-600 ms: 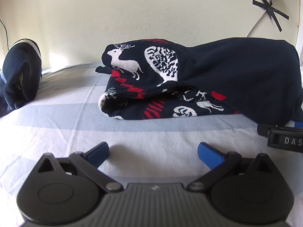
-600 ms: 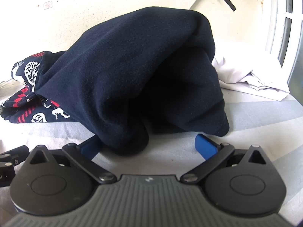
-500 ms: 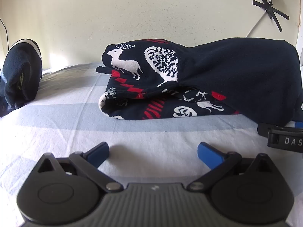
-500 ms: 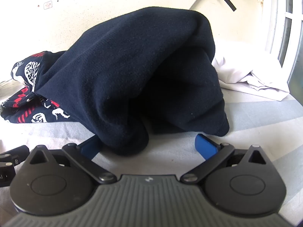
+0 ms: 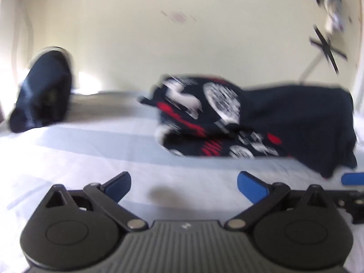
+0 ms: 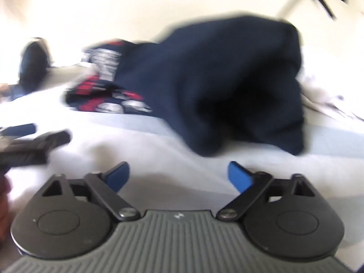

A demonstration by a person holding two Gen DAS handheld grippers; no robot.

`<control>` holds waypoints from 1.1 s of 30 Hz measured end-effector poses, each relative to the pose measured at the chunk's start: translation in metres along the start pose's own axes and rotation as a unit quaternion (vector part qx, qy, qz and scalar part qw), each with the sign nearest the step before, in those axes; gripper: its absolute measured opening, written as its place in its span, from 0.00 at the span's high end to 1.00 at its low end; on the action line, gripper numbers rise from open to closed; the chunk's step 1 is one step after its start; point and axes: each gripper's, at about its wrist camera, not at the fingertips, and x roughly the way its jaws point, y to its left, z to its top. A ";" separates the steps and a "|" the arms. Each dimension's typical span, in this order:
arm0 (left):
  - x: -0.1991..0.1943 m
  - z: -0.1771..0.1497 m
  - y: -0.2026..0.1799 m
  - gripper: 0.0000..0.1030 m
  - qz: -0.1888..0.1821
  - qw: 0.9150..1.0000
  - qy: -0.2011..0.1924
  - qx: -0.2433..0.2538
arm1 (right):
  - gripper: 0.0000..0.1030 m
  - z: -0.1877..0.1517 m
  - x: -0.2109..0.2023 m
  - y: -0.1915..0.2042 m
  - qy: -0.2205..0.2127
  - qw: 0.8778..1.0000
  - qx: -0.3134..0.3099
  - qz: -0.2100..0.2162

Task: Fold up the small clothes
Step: 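Move both grippers toward the reindeer-pattern navy sweater on the bed, then grasp the sweater edge with the right gripper and lift it up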

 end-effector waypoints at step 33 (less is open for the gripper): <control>-0.006 0.009 0.067 0.04 0.096 0.982 -0.041 -0.155 | 0.67 0.047 0.102 0.172 -0.098 0.861 -0.499 -0.007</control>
